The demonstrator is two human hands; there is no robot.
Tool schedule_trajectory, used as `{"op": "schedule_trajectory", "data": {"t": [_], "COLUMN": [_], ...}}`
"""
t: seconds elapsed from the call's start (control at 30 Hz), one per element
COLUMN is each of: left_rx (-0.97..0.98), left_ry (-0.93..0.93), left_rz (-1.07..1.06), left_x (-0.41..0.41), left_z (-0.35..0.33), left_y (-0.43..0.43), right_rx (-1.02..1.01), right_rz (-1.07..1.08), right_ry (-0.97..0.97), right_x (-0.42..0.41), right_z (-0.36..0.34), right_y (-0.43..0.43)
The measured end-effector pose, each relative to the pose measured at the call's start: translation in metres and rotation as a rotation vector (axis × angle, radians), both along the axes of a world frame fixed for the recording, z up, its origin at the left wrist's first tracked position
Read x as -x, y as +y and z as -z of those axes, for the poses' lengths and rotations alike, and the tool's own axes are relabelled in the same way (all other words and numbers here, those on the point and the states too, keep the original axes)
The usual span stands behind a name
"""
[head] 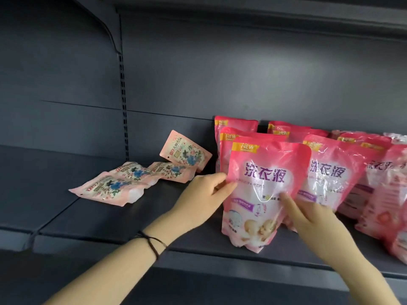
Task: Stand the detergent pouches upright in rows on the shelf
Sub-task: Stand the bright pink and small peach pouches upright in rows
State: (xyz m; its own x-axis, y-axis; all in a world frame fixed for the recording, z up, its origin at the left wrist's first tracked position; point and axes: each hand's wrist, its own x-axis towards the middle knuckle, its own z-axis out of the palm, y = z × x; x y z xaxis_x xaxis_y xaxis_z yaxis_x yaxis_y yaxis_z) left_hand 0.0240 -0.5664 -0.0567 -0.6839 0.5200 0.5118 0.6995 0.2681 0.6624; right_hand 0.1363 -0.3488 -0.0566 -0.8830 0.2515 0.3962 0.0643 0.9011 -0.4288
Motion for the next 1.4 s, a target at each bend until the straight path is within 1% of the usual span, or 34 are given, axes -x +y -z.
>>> {"op": "schedule_trajectory", "data": {"t": [0.03,0.07,0.1,0.13,0.17,0.2,0.3,0.4,0.43,0.53,0.67,0.8,0.97,1.1,1.17,1.27,1.33,1.4], "left_rx": [0.131,0.246,0.347,0.443,0.530,0.604,0.730,0.823,0.857,0.937,0.961,0.978,0.983,0.936,0.876,0.752,0.706,0.589], "left_ry": [0.086,0.163,0.231,0.285,0.333,0.376,0.511,0.606,0.612,0.633,0.675,0.711,0.658,0.670,0.569,0.331,0.222,0.072], "left_rz": [-0.039,-0.079,-0.120,-0.158,-0.190,-0.216,-0.260,-0.278,-0.280,-0.288,-0.293,-0.295,-0.294,-0.341,-0.378,-0.439,-0.469,-0.467], "left_x": [0.001,0.002,0.003,0.005,0.007,0.009,0.017,0.028,0.033,0.052,0.079,0.111,0.158,0.188,0.204,0.227,0.240,0.253], "left_z": [-0.001,-0.003,-0.005,-0.007,-0.009,-0.010,-0.016,-0.019,-0.019,-0.022,-0.023,-0.027,-0.038,-0.032,-0.028,-0.020,-0.016,-0.011], "left_y": [-0.012,-0.024,-0.036,-0.047,-0.058,-0.068,-0.094,-0.116,-0.123,-0.141,-0.164,-0.176,-0.176,-0.161,-0.154,-0.143,-0.134,-0.125], "right_rx": [-0.133,-0.331,-0.461,-0.535,-0.532,-0.488,-0.545,-0.368,-0.383,-0.518,-0.676,-0.729,-0.632,-0.451,-0.336,-0.175,-0.136,-0.104], "right_rz": [-0.004,-0.048,-0.133,-0.213,-0.296,-0.295,-0.370,-0.394,-0.407,-0.381,-0.301,-0.217,-0.048,0.038,0.073,0.105,0.132,0.151], "right_ry": [-0.160,-0.346,-0.485,-0.528,-0.509,-0.476,-0.325,-0.257,-0.259,-0.299,-0.369,-0.468,-0.444,-0.382,-0.288,-0.115,-0.050,-0.011], "right_x": [-0.008,-0.012,-0.014,-0.016,-0.016,-0.015,0.006,0.037,0.047,0.077,0.105,0.137,0.195,0.237,0.259,0.287,0.302,0.315], "right_z": [0.001,0.002,0.002,0.000,-0.001,-0.005,-0.015,-0.029,-0.032,-0.041,-0.046,-0.056,-0.066,-0.061,-0.054,-0.039,-0.028,-0.016], "right_y": [0.000,-0.002,-0.007,-0.017,-0.026,-0.040,-0.086,-0.126,-0.138,-0.164,-0.182,-0.199,-0.203,-0.195,-0.190,-0.183,-0.180,-0.177]}}
